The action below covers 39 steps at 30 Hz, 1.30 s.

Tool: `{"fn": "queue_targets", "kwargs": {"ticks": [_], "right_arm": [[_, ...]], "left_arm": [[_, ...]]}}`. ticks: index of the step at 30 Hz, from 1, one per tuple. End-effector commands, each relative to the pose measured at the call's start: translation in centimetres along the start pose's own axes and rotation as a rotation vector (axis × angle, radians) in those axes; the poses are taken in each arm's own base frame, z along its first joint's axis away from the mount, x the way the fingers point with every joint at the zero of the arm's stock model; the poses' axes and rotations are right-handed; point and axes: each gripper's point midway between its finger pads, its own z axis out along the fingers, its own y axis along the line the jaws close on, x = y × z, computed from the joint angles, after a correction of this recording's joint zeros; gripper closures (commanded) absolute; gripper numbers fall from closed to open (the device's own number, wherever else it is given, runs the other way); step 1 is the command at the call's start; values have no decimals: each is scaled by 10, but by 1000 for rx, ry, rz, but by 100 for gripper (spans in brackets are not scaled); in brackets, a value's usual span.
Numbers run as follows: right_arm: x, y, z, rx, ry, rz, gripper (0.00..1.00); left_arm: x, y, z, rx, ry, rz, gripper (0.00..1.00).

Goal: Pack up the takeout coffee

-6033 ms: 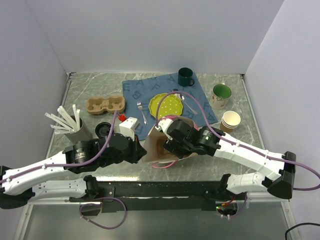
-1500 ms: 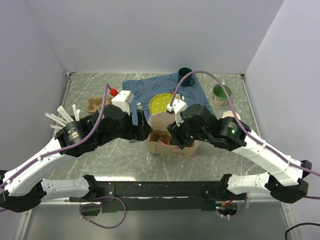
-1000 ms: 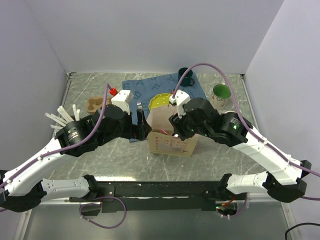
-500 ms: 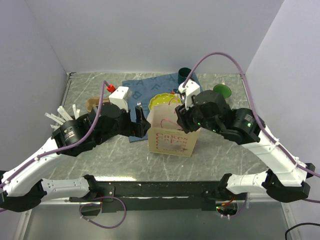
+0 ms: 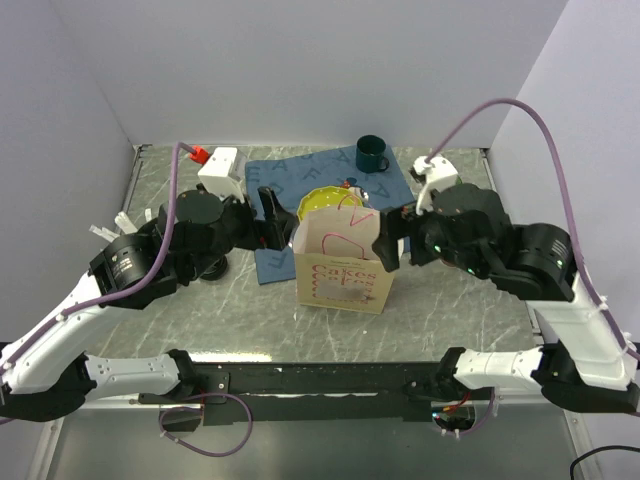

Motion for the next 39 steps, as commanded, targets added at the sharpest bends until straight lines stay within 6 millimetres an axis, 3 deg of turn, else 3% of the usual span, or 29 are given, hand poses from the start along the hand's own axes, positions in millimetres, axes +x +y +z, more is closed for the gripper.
{"fn": "queue_targets", "kwargs": {"ticks": [1,4,8,12,13,18,22,26,30,33,37,38,39], "right_arm": [[23,-22,-32,26,-16,144,0],[35,-30,-42,20,-39,194,0],[45,-22,-57,-84,-47,198,0],[51,-28,-67,-100,-67,167,0],[50,-31,-68,-85,-74,173,0],[49,-31,-65,-82,-76,143,0],[43,-28,-61,-74,-78,168,0],[45,-22,-57,-106,-77,168,0],[52,-22,-55,-113,-76,185,0],[57,-21,-56,-126,-73,192,0],[67,-25,-55,-116,-60,184,0],[70,-26,-54,-113,-57,182,0],[74,-27,-53,-116,-57,180,0]], "left_arm": [[-42,20,5,-154,-135,-10,3],[-57,44,13,-289,-167,-27,3],[-79,74,20,-418,-203,-92,3],[-80,111,27,-547,-189,-93,3],[-81,129,25,-606,-184,-95,2],[-87,175,17,-713,-216,-98,2],[-87,229,10,-795,-183,-167,4],[-89,256,-1,-882,-148,-176,9],[-86,278,-22,-995,-180,-261,19],[-77,287,-24,-1015,-169,-318,21],[-51,303,-43,-1092,-145,-411,20],[-33,307,-37,-1078,-98,-424,20],[-30,312,-42,-1086,-106,-438,23]]}}
